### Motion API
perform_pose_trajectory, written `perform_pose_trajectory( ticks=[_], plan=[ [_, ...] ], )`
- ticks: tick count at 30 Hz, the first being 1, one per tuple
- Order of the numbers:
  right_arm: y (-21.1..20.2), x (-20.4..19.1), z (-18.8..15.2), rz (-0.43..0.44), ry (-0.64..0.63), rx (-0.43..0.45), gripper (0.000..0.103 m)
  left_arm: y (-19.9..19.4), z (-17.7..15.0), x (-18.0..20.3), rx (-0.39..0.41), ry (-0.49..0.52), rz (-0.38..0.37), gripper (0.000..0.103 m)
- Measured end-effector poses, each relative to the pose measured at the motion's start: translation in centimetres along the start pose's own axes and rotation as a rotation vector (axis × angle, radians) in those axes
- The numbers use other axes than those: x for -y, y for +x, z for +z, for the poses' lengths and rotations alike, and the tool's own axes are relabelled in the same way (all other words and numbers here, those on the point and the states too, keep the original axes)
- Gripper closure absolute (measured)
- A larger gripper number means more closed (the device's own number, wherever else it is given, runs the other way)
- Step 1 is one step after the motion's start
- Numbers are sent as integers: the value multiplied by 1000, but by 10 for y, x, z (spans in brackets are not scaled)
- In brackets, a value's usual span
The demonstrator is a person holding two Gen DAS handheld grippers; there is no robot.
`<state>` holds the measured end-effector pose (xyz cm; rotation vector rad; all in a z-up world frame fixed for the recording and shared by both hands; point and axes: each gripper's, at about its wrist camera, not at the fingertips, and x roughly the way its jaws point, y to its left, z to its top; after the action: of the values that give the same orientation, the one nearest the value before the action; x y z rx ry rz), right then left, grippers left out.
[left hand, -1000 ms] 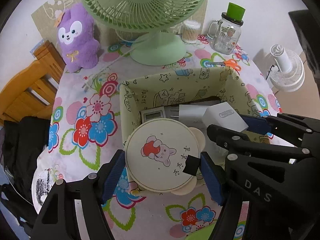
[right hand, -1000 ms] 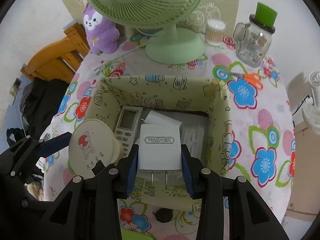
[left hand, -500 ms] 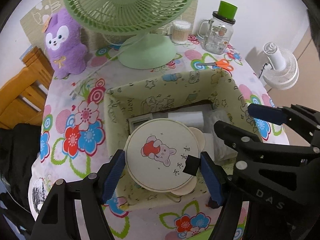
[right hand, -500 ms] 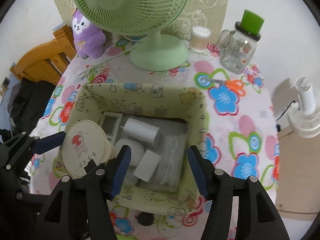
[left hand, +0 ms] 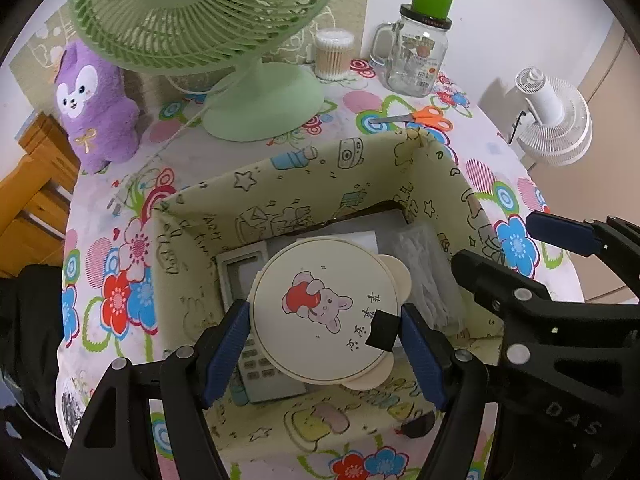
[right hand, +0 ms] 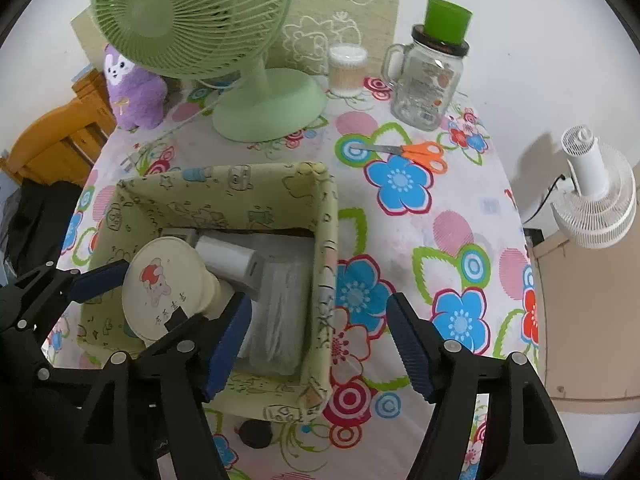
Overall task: Organize rigid objects
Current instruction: 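Lower the cream container and MINGYI charger into the fabric box and release both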
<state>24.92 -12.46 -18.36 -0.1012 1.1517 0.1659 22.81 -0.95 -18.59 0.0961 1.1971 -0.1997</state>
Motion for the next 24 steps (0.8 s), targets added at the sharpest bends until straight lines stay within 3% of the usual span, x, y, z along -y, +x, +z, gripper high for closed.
perform_pose_trajectory(
  ticks=[9,14,20,24],
  plan=[
    [9,6,-1,12,18,-22,26,16,3,0,-21,-2,19,26],
    [13,5,-1,22,10,-30,25,24,3,-5,-41,-29,70,26],
    [11,4,-2,37,8,-27,24,18,0,-7,-26,-23,90,15],
    [5,2,-4,42,4,-17,23,10,-3,-10,-19,-34,96,13]
  ],
)
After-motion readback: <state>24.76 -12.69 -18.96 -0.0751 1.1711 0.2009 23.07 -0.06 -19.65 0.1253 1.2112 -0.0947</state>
